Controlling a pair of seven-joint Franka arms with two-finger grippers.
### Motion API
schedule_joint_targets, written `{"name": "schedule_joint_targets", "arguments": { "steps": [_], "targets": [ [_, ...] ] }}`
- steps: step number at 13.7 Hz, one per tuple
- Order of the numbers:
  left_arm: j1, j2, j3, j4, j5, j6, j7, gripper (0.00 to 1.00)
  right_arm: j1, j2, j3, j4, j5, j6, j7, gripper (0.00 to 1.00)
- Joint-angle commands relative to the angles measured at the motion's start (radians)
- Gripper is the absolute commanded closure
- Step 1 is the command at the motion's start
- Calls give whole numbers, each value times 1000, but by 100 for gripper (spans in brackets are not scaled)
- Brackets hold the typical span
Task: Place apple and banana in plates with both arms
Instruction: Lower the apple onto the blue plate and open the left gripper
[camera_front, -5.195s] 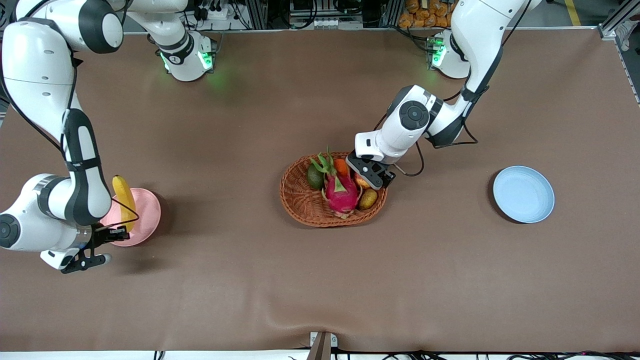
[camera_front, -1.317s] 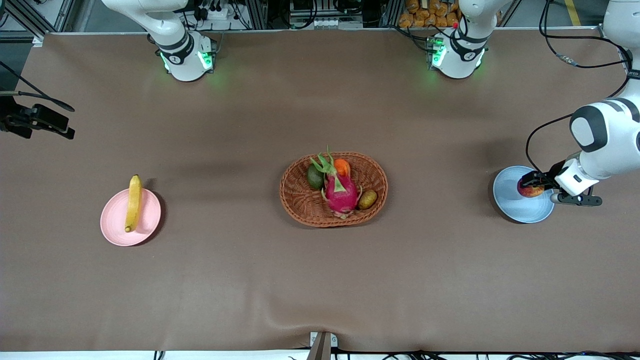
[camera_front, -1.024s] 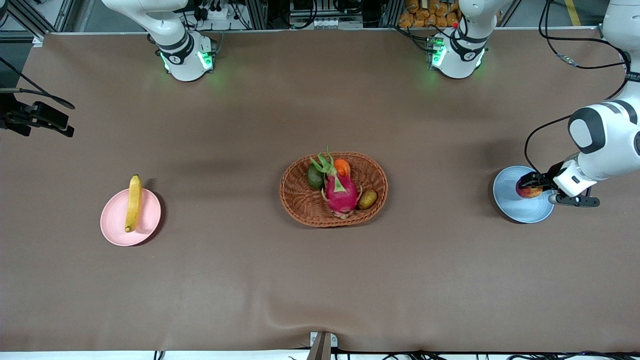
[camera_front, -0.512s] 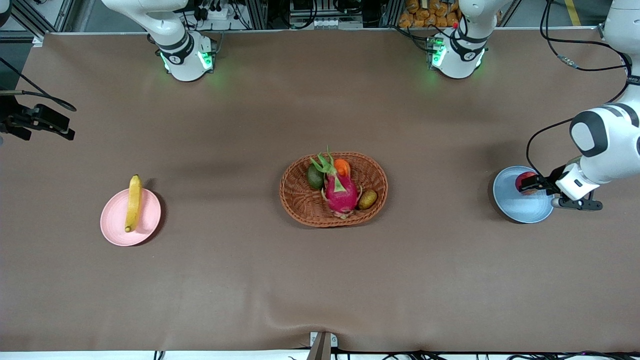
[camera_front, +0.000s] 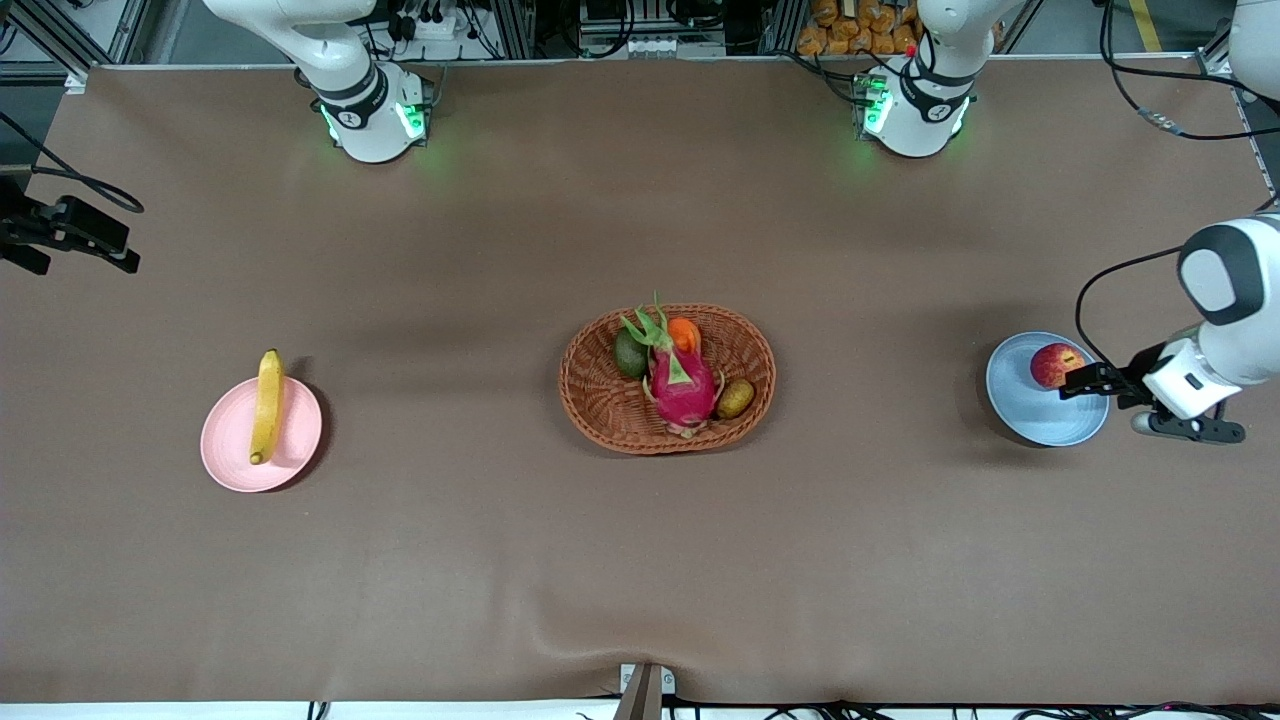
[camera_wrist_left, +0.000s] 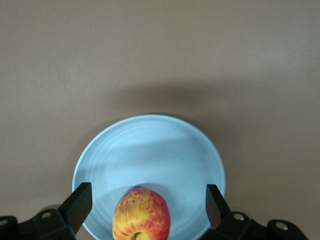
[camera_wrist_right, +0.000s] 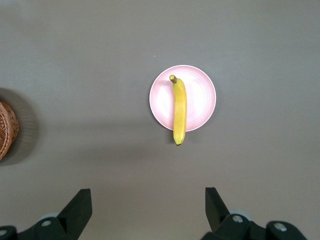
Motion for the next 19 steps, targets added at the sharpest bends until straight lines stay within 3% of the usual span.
{"name": "schedule_joint_targets", "arguments": {
  "steps": [1, 7, 10, 11, 14, 17, 19],
  "targets": [
    [3, -2, -22, 78, 21, -80, 1, 0, 12, -16, 13, 22, -20, -46, 1, 0],
    [-35, -11, -25, 128, 20, -101, -5, 0, -5, -5, 18, 19, -25, -57, -11, 0],
    [-99, -29, -10, 150, 18, -179, -61, 0, -7, -10, 15, 23, -29, -51, -12, 0],
    [-151, -49, 26, 160, 18, -208, -109, 0, -7, -13, 15, 23, -29, -50, -12, 0],
    [-386, -108, 235, 209, 8, -314, -142, 0, -7, -18, 5, 26, -28, -50, -13, 0],
    [-448, -147, 319, 253, -32, -373, -132, 0, -7, -21, -5, 26, -28, -57, -15, 0],
    [-544, -171, 419, 260, -34, -371, -132, 0, -7, -42, -13, 23, -23, -56, -13, 0]
  ]
}}
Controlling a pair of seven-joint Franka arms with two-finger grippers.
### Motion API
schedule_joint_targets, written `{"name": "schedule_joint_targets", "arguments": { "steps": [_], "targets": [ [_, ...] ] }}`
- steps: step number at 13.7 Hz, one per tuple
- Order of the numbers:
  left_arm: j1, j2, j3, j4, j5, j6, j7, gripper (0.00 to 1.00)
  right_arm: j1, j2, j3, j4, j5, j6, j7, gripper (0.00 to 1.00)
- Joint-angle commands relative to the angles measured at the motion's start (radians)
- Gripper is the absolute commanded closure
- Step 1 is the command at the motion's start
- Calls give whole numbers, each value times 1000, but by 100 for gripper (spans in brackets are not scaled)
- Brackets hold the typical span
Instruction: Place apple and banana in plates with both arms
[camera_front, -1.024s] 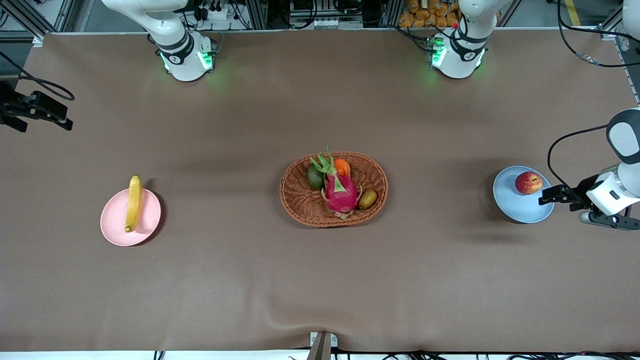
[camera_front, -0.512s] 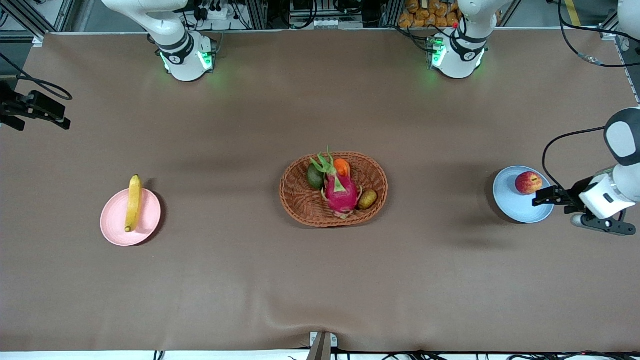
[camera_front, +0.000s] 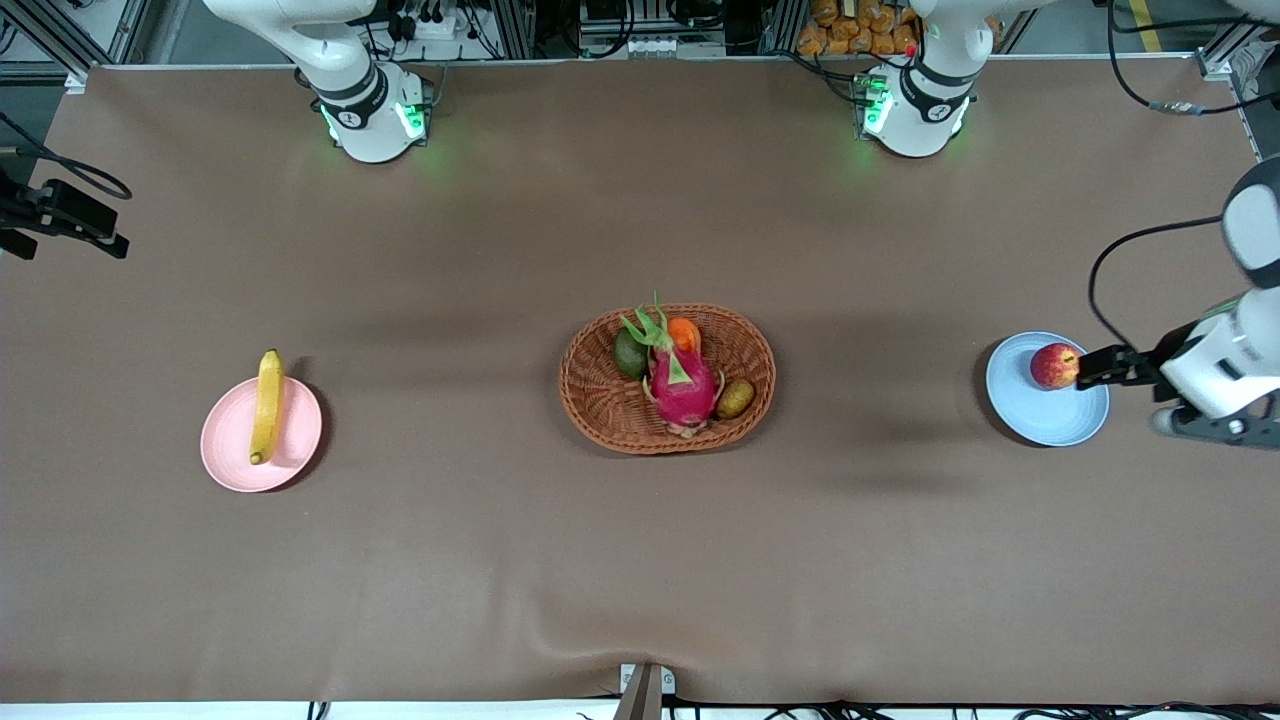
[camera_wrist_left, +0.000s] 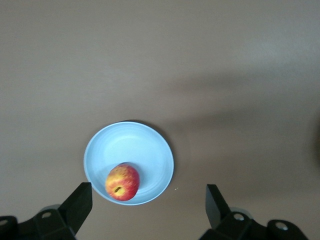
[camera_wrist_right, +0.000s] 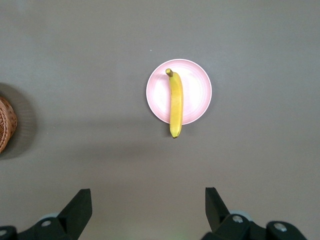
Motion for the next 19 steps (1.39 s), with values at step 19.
{"name": "schedule_joint_targets", "arguments": {
  "steps": [19],
  "targets": [
    [-151, -311, 122, 95, -10, -397, -170, 0, 3, -71, 1, -49, -3, -22, -9, 0]
  ]
}}
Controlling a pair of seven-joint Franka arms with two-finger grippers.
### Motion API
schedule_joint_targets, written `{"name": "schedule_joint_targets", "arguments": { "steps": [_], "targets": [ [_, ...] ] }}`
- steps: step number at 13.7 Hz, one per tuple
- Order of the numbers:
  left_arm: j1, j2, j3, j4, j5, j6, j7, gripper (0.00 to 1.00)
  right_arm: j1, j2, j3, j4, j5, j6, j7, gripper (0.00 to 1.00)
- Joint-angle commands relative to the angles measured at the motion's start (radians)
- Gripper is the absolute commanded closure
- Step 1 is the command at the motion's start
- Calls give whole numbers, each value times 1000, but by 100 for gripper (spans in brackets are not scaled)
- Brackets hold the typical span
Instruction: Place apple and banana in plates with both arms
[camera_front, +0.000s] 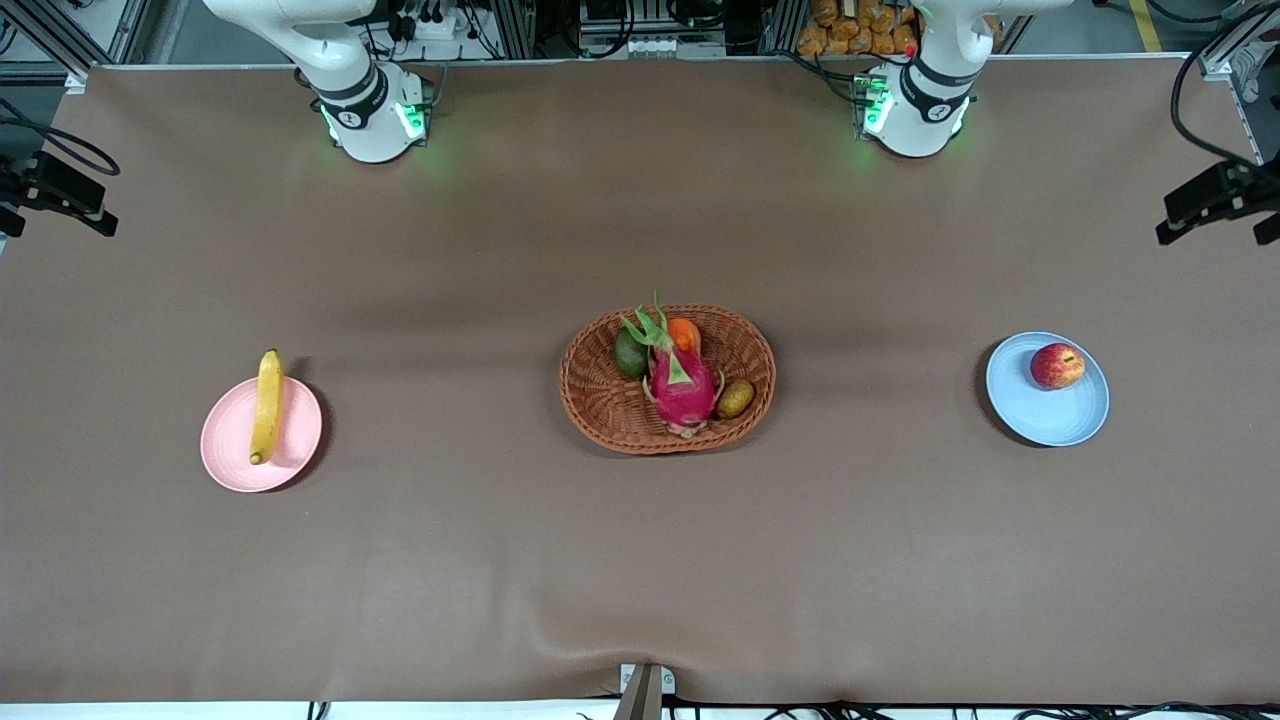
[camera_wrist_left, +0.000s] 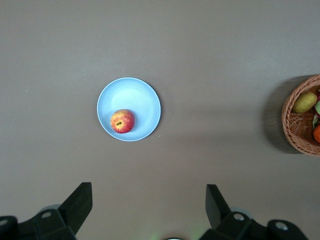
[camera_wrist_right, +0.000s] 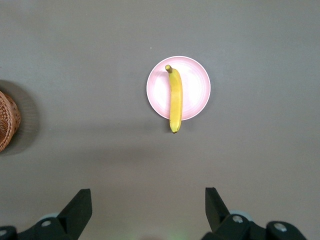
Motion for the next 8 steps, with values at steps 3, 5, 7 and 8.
{"name": "schedule_joint_targets", "arguments": {
  "steps": [3, 5, 7, 8],
  "targets": [
    [-4, -7, 5, 15, 2, -22, -28, 0, 3, -24, 2, -25, -4, -1, -9, 0],
    [-5, 2, 3, 15, 2, -22, -27, 0, 3, -23, 2, -25, -4, -1, -9, 0],
    [-5, 3, 0, 15, -3, -22, -31, 0, 3, -21, 2, -22, -4, 1, -11, 0],
    [-5, 3, 0, 15, -3, -22, -31, 0, 0, -21, 2, -22, -4, 1, -11, 0]
  ]
}}
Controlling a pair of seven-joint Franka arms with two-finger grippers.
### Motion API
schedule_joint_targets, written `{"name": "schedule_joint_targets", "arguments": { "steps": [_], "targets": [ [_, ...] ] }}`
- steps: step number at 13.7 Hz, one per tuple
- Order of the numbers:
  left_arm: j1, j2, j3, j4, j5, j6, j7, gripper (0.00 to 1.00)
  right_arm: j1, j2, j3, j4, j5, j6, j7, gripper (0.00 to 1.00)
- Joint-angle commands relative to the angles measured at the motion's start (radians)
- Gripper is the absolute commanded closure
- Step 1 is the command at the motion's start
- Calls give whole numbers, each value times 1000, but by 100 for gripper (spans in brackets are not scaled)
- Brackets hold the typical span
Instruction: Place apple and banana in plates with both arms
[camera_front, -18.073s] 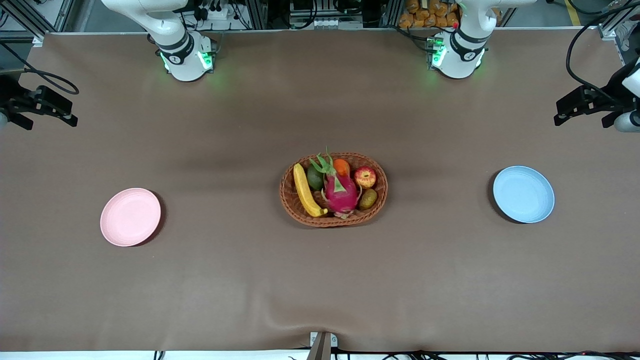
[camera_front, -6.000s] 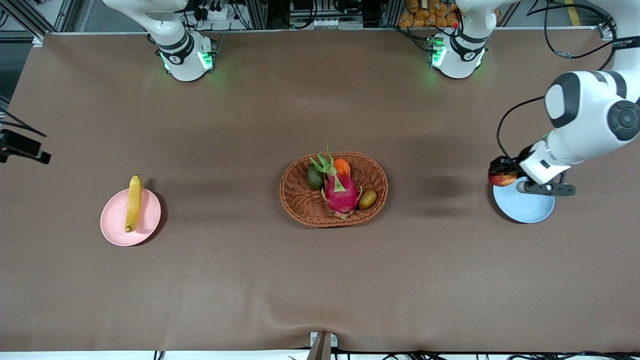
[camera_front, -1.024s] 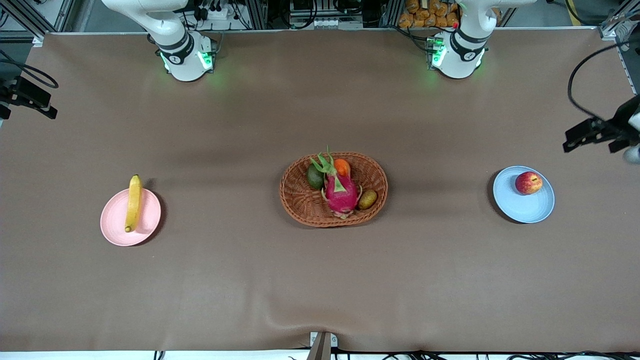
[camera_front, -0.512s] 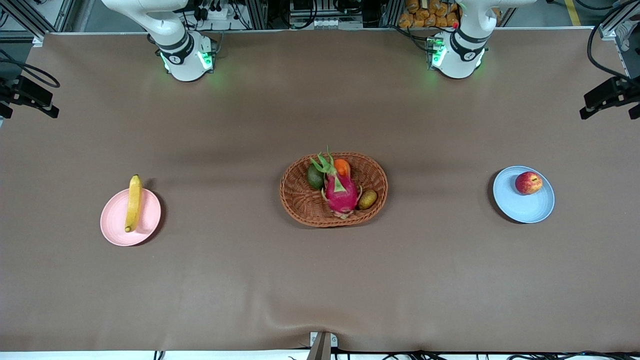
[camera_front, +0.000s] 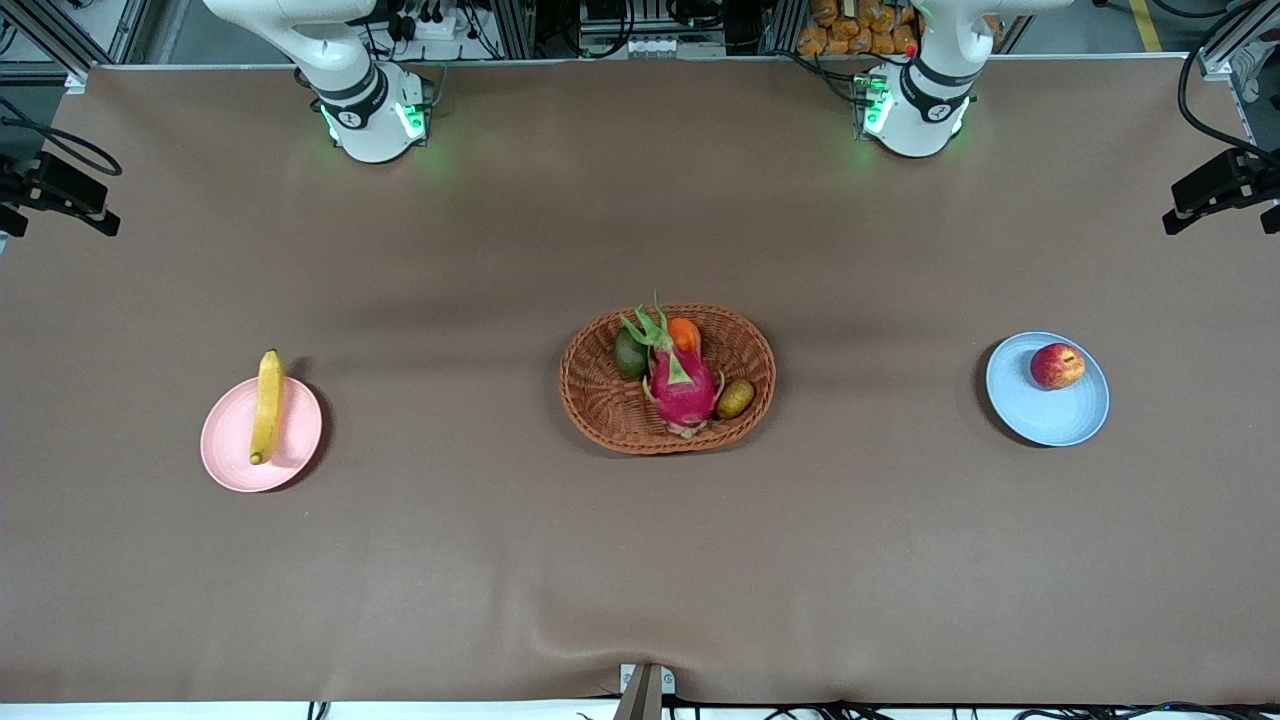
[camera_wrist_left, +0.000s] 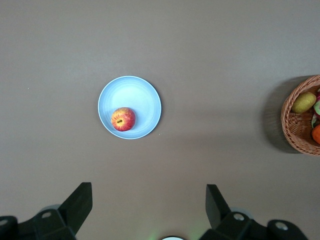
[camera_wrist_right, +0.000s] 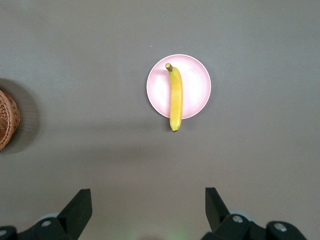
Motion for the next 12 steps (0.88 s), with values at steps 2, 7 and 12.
{"name": "schedule_joint_targets", "arguments": {
  "steps": [2, 7, 12],
  "targets": [
    [-4, 4, 0, 14, -3, -18, -10, 0, 1, -21, 1, -18, -4, 1, -11, 0],
    [-4, 2, 0, 14, -9, -18, -8, 0, 3, -20, 1, -20, -4, 1, -11, 0],
    [2, 5, -1, 15, -11, -20, -13, 0, 9, -5, 3, -18, -3, 8, -9, 0]
  ]
}}
